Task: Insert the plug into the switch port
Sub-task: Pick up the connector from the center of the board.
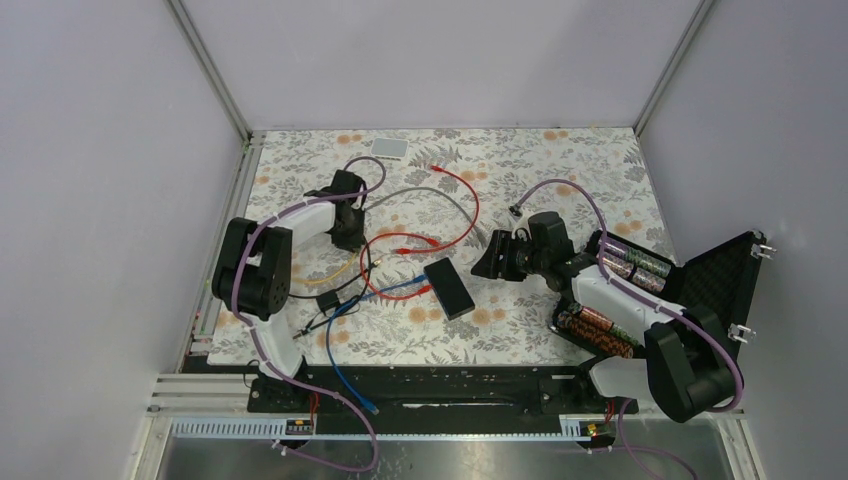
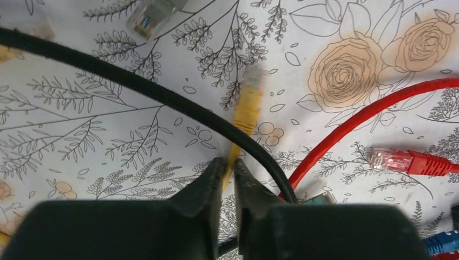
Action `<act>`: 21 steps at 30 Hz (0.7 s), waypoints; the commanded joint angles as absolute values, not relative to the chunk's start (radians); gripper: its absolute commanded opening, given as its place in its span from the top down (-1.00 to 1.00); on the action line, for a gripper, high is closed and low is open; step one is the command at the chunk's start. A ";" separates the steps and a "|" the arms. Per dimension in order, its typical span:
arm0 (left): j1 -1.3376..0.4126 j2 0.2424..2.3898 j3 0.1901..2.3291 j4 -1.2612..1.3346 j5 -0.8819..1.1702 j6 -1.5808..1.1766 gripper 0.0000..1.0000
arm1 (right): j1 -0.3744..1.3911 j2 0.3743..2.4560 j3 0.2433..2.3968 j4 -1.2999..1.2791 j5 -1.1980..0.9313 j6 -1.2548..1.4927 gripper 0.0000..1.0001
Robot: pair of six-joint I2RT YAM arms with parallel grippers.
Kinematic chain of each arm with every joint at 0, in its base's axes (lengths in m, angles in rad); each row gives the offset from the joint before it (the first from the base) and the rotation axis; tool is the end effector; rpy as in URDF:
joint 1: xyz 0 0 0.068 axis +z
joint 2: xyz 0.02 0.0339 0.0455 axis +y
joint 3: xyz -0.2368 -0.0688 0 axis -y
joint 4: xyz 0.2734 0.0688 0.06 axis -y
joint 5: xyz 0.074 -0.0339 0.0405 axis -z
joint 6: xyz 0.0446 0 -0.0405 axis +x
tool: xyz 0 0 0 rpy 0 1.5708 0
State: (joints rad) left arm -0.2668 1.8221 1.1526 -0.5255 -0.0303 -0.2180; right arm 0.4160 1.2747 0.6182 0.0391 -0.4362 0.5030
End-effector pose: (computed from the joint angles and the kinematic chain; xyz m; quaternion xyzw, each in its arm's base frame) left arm 0.3611 -0.0973 0.1099 0.0211 0.9821 -0.0304 0.1849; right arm 0.2644 0.1374 0.1544 -0.0615 0.8710 0.3710 0.3162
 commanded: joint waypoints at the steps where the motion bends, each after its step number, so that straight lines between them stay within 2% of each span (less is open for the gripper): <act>1: -0.278 1.849 1.190 -0.559 -0.059 -0.249 0.91 | 0.411 1.263 0.659 0.062 -0.452 0.486 -0.20; 2: -0.280 1.848 1.190 -0.564 -0.065 -0.259 1.00 | 0.411 1.260 0.663 0.057 -0.452 0.485 -0.20; 6: -0.286 1.800 1.174 -0.577 -0.204 -0.272 1.00 | 0.411 1.231 0.672 0.034 -0.439 0.481 -0.20; 10: -0.289 1.623 1.101 -0.499 -0.280 -0.230 1.00 | 0.411 1.213 0.706 -0.039 -0.381 0.489 -0.20; 13: -0.290 1.450 1.028 -0.407 -0.183 -0.154 1.00 | 0.411 1.209 0.733 -0.069 -0.363 0.484 -0.21; 16: -0.289 1.354 1.033 -0.422 -0.064 -0.111 1.00 | 0.411 1.183 0.717 0.021 -0.392 0.503 -0.22; 21: -0.292 1.300 1.113 -0.542 0.407 -0.010 1.00 | 0.411 1.178 0.702 0.269 -0.575 0.502 -0.25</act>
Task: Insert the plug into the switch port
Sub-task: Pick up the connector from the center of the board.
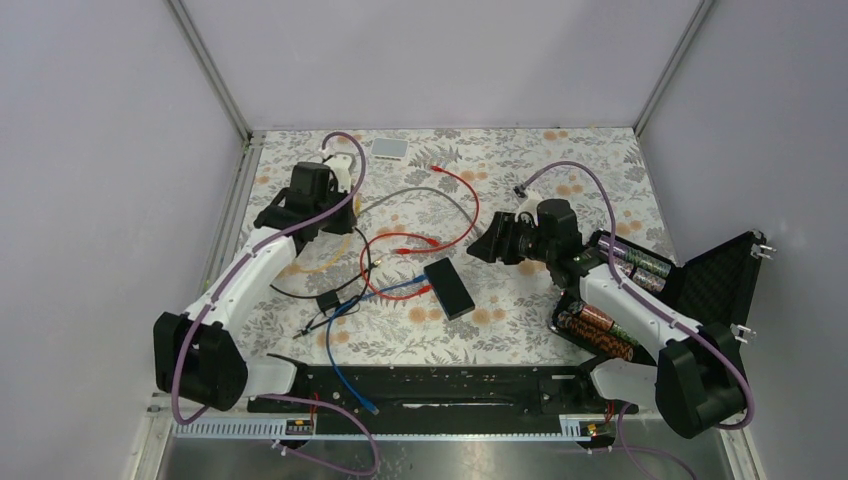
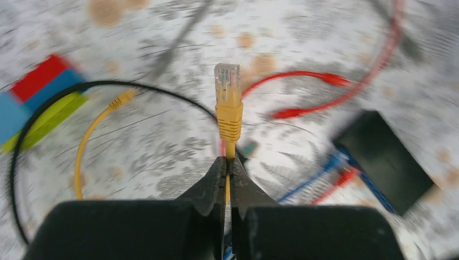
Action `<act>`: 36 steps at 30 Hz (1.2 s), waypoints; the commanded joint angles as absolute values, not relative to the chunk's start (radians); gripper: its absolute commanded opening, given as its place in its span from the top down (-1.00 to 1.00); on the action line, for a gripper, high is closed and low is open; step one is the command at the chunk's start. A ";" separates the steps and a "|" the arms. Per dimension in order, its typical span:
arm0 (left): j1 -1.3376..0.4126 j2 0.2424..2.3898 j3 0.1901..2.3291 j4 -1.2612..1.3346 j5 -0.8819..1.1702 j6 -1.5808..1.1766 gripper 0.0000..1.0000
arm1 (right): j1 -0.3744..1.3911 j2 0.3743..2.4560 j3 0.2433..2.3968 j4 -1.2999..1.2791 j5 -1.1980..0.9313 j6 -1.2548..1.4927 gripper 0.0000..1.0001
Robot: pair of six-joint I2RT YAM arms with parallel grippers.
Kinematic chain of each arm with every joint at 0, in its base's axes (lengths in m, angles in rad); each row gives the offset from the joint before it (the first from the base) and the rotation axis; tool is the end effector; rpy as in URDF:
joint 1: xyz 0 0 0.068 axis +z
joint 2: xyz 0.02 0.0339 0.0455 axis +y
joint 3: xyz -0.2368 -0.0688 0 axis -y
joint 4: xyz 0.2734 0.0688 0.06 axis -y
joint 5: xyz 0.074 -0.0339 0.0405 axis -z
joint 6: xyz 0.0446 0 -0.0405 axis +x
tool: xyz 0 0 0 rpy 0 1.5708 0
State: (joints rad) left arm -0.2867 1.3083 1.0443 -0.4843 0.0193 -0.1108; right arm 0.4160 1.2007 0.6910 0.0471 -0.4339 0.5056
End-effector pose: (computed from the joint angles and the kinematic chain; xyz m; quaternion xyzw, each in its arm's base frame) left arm 0.3115 -0.0927 0.2481 0.0844 0.9127 -0.0876 0.3901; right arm 0.2711 0.1403 0.2022 -0.0760 0.8347 0.3924 0.3789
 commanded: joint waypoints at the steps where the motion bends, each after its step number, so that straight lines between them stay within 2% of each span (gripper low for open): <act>1: -0.300 1.297 1.128 -0.573 0.475 0.023 1.00 | 0.411 1.184 0.700 0.343 -0.599 0.504 -0.26; 5: -0.376 1.246 1.115 -0.595 0.576 0.114 1.00 | 0.422 1.173 0.640 0.643 -0.666 0.500 -0.27; 7: -0.381 1.219 1.084 -0.567 0.629 0.136 1.00 | 0.439 1.170 0.629 0.714 -0.702 0.439 -0.28; 13: -0.386 1.196 1.031 -0.552 0.748 0.221 1.00 | 0.469 1.226 0.684 0.678 -0.867 0.299 -0.28; 19: -0.395 1.188 1.011 -0.551 0.717 0.253 1.00 | 0.536 1.275 0.688 0.742 -0.885 0.241 -0.29; 24: -0.450 1.163 0.981 -0.544 0.606 0.319 1.00 | 0.610 1.343 0.766 0.666 -0.855 0.227 -0.27; 29: -0.485 1.103 0.931 -0.506 0.639 0.390 1.00 | 0.637 1.422 0.820 0.675 -0.856 0.275 -0.26; 36: -0.487 1.099 0.930 -0.496 0.668 0.400 1.00 | 0.670 1.491 0.891 0.519 -0.893 0.215 -0.23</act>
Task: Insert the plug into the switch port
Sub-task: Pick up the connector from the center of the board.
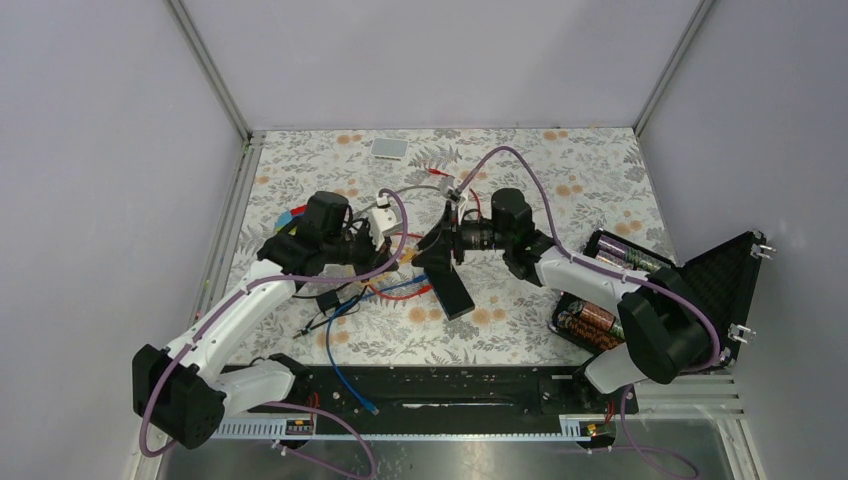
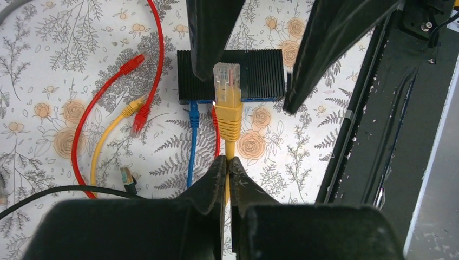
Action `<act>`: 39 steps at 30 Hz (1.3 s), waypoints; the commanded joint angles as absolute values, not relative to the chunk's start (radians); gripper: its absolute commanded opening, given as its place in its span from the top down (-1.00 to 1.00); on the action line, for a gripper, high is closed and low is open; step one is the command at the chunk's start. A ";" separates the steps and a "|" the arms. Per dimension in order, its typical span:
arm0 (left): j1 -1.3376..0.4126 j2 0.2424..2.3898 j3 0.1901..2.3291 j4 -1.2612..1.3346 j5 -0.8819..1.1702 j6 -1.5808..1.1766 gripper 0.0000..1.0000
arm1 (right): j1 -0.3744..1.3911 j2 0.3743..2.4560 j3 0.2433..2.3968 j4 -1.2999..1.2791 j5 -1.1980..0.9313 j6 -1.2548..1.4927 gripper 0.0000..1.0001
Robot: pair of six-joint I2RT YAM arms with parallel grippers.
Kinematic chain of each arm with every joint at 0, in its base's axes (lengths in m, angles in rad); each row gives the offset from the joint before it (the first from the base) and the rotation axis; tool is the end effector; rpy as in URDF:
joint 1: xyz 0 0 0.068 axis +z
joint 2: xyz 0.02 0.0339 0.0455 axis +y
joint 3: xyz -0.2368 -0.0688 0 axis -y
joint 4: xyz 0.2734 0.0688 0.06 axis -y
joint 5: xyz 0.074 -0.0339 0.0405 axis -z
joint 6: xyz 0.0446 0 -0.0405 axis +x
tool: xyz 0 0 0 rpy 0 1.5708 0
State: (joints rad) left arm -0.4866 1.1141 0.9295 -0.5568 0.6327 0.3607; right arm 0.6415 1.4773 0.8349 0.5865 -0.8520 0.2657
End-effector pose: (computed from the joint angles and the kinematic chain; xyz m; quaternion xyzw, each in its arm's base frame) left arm 0.2320 -0.1526 0.2606 0.4718 0.7414 -0.3083 0.3642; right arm 0.2651 0.2399 0.2277 -0.4025 0.5970 0.5441 0.4308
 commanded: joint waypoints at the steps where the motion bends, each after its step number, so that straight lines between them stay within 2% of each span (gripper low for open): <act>1: -0.487 1.099 0.928 -0.495 0.673 0.401 1.00 | 0.677 1.493 0.895 0.503 -0.888 0.197 -0.23; 3: -0.486 1.101 0.925 -0.496 0.679 0.403 1.00 | 0.686 1.494 0.896 0.501 -0.885 0.180 -0.20; 10: -0.487 1.107 0.935 -0.543 0.707 0.440 1.00 | 0.691 1.514 0.881 0.625 -0.894 0.250 0.16; 14: -0.487 1.103 0.939 -0.577 0.723 0.470 1.00 | 0.690 1.527 0.886 0.651 -0.895 0.276 0.16; 18: -0.487 1.097 0.934 -0.587 0.724 0.486 1.00 | 0.690 1.520 0.883 0.633 -0.872 0.267 -0.03; 21: -0.487 1.094 0.931 -0.586 0.723 0.491 1.00 | 0.691 1.516 0.884 0.613 -0.867 0.249 0.00; 24: -0.487 1.098 0.934 -0.590 0.724 0.492 1.00 | 0.691 1.516 0.882 0.606 -0.884 0.235 0.19; 27: -0.487 1.100 0.939 -0.592 0.733 0.488 1.00 | 0.691 1.514 0.866 0.634 -0.907 0.234 0.56; 28: -0.487 1.099 0.940 -0.591 0.734 0.486 1.00 | 0.691 1.512 0.856 0.658 -0.919 0.241 0.75; 31: -0.486 1.103 0.946 -0.591 0.741 0.478 1.00 | 0.690 1.507 0.828 0.746 -0.946 0.269 0.98; 32: -0.486 1.106 0.948 -0.591 0.745 0.474 0.92 | 0.690 1.508 0.817 0.793 -0.952 0.280 1.00; 33: -0.487 1.109 0.953 -0.591 0.748 0.469 0.72 | 0.691 1.510 0.808 0.829 -0.958 0.294 1.00; 34: -0.487 1.112 0.956 -0.591 0.755 0.467 0.41 | 0.691 1.512 0.797 0.869 -0.960 0.310 1.00; 35: -0.486 1.112 0.958 -0.590 0.763 0.466 0.26 | 0.690 1.516 0.786 0.912 -0.962 0.327 1.00; 39: -0.484 1.079 0.923 -0.509 0.808 0.431 0.15 | 0.690 1.534 0.756 1.061 -0.971 0.403 1.00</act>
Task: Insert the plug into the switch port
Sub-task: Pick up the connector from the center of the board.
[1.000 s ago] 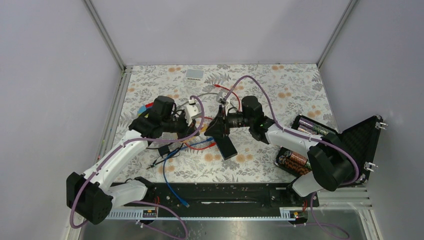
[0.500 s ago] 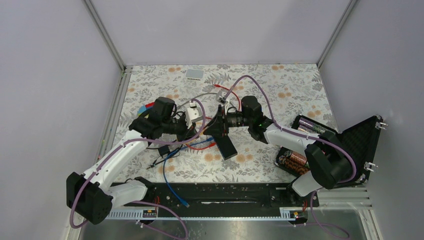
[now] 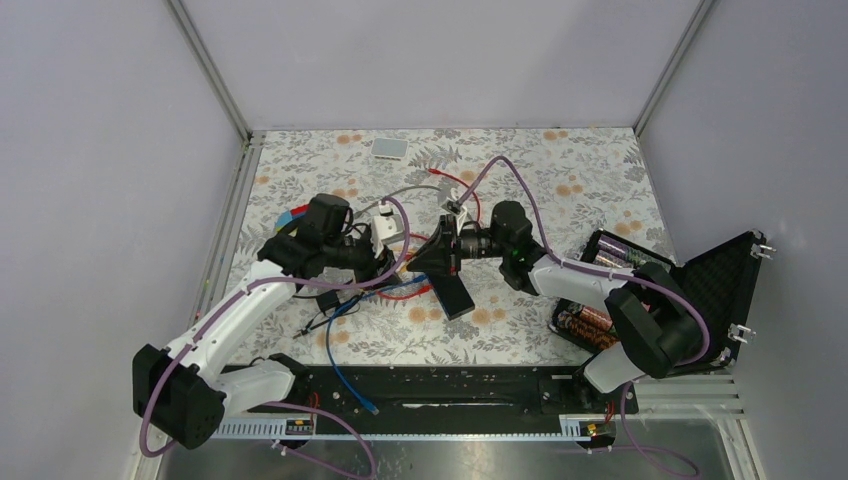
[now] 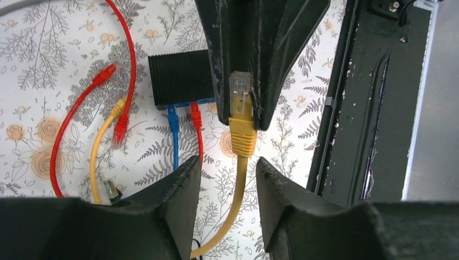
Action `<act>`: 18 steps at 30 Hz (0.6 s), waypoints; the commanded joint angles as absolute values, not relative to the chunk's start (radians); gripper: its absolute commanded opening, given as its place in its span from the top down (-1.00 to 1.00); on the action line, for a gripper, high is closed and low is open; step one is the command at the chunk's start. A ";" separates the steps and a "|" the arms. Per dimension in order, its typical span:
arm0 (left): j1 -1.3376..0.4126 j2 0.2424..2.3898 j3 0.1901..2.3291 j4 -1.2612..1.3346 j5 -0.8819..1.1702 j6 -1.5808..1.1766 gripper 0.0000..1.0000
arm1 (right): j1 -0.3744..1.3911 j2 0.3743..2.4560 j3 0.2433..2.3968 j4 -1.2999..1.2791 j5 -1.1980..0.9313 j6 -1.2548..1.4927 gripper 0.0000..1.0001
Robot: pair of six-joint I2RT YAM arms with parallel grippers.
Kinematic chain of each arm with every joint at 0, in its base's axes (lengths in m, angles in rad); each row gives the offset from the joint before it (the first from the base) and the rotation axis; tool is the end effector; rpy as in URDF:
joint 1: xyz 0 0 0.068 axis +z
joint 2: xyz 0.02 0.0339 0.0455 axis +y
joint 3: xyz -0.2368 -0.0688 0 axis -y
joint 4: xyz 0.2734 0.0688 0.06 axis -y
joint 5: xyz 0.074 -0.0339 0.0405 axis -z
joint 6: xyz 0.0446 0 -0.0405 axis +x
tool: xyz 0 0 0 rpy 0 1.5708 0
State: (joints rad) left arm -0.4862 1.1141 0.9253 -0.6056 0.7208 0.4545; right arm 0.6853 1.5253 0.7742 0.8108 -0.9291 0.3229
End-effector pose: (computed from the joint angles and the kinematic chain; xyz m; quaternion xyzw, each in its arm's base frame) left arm 0.2256 -0.1525 0.2570 0.5115 0.7116 -0.3320 0.3490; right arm 0.2488 0.2495 0.2133 -0.4312 0.5442 0.5833 0.4214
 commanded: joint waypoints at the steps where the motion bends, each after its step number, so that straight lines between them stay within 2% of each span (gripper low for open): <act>1: -0.484 1.065 0.907 -0.471 0.819 0.413 0.15 | 0.690 1.541 0.753 1.091 -0.973 0.425 1.00; 13: -0.432 1.007 0.877 -0.346 0.923 0.329 0.34 | 0.690 1.535 0.725 1.145 -0.979 0.432 1.00; 18: -0.428 1.029 0.894 -0.383 0.943 0.336 0.44 | 0.690 1.534 0.726 1.145 -0.978 0.435 1.00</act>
State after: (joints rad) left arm -0.4366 1.0286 0.8749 -0.4328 0.8780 0.3378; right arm 0.6853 1.5478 0.7277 1.0801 -0.9546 0.4397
